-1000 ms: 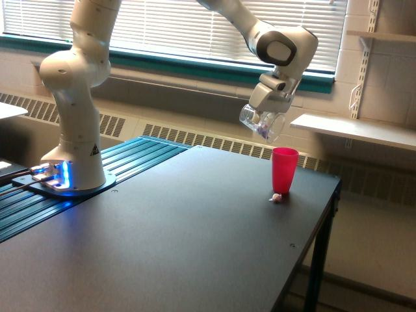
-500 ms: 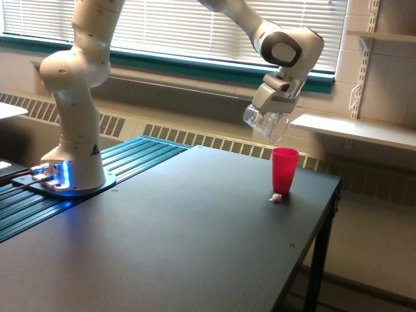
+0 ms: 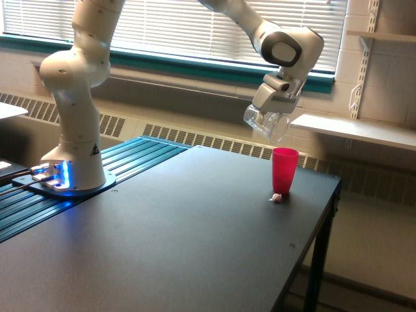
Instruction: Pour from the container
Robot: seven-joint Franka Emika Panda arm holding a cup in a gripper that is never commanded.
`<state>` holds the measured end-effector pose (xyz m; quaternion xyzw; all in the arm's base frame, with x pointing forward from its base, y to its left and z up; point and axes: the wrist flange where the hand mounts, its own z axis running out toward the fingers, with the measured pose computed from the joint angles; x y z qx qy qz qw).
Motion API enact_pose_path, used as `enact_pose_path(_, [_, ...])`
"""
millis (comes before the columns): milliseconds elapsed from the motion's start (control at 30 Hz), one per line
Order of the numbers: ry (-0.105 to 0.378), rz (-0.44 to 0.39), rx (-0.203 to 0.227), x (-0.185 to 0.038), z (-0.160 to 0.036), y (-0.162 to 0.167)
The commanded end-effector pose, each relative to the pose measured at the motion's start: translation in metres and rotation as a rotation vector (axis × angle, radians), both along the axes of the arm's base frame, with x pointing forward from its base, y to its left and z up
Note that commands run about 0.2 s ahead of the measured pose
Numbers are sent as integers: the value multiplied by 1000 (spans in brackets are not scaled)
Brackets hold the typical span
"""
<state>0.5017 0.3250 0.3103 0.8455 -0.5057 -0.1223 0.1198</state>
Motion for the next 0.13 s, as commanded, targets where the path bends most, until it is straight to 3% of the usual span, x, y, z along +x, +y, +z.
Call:
enact_pose_path(33, [-66,-44,-37,5,10,-9])
enact_pose_path(133, [-77,-51,-33,5,14,-12])
